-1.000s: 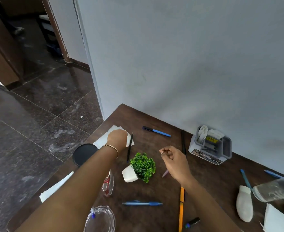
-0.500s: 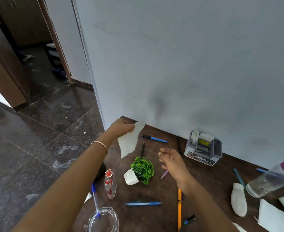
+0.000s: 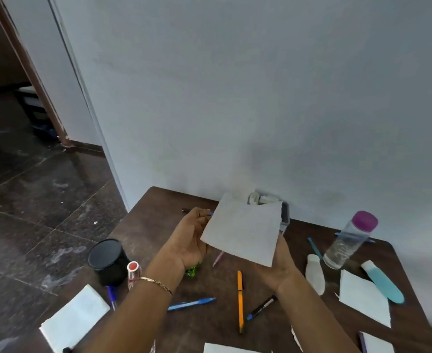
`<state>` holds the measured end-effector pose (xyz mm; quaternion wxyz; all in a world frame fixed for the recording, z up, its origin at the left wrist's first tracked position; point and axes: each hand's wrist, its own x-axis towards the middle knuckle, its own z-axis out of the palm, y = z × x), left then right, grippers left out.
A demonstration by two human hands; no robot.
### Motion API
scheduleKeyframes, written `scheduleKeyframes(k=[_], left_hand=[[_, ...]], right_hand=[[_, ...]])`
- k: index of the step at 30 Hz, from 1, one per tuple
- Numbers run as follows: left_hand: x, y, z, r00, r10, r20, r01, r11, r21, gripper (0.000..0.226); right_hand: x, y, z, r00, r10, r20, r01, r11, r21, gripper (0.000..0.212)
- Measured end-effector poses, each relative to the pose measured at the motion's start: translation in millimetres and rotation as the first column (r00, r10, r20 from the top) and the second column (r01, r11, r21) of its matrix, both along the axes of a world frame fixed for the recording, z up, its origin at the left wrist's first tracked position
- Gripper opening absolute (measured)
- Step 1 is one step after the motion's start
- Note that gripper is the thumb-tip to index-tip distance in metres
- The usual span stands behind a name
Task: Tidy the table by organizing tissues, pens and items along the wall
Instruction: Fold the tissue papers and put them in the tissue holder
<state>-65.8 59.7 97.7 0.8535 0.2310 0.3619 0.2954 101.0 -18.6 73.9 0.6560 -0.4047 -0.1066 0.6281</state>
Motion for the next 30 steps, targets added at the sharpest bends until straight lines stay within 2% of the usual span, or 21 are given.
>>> scheduleKeyframes(k=[1,4,7,9,11,13,16,18,21,23,26,28,30], left_hand=[[2,-5,-4,1.0,-0.012,0.002,0.012,1.0,-0.017,0.022],[10,-18,-14,0.998,-0.036,-0.054,0.036,0.999,0.003,0.026],[22,-31,-19,0.985,0.006,-0.17,0.0,0.999,0.033,0.027],[30,-39,-22,0.969,0.036,-0.245,-0.015,0.996,0.088,0.019],[39,-47,-27,0.954,0.059,-0.293,-0.02,0.991,0.133,0.011],[45,-54,-32,0.943,0.081,-0.322,-0.026,0.985,0.171,0.007],[50,-62,-44,0.908,0.113,-0.402,0.005,0.959,0.283,0.015],[51,-68,-50,0.887,0.12,-0.447,0.045,0.939,0.342,0.026],[51,-78,-52,0.879,0.09,-0.468,0.114,0.913,0.391,0.03],[49,-79,-54,0.884,0.086,-0.459,0.12,0.908,0.402,0.029],[45,-78,-56,0.888,0.097,-0.449,0.096,0.917,0.388,0.026],[44,-76,-59,0.882,0.085,-0.463,0.106,0.922,0.372,0.025],[45,-76,-61,0.888,0.064,-0.456,0.118,0.926,0.359,0.023]], right_hand=[[4,-6,1,0.999,-0.016,0.031,0.016,1.0,-0.01,0.052],[10,-20,1,0.994,-0.058,0.092,0.058,0.998,-0.005,0.031],[16,-31,-5,0.984,-0.095,0.153,0.103,0.994,-0.047,0.046],[16,-39,-6,0.978,-0.07,0.198,0.088,0.993,-0.084,0.053],[16,-45,-7,0.973,-0.057,0.225,0.094,0.983,-0.155,0.05],[14,-50,-9,0.949,-0.035,0.312,0.112,0.966,-0.232,0.036],[12,-53,-17,0.855,-0.02,0.518,0.178,0.95,-0.257,0.03],[10,-54,-20,0.804,-0.02,0.594,0.201,0.95,-0.24,0.026],[10,-54,-22,0.72,-0.025,0.694,0.232,0.95,-0.207,0.022],[10,-54,-21,0.638,-0.024,0.77,0.252,0.951,-0.179,0.022],[11,-54,-20,0.505,-0.011,0.863,0.281,0.948,-0.152,0.035],[10,-51,-19,0.448,0.0,0.894,0.302,0.941,-0.151,0.042],[7,-49,-16,0.415,0.003,0.91,0.281,0.951,-0.131,0.04]])
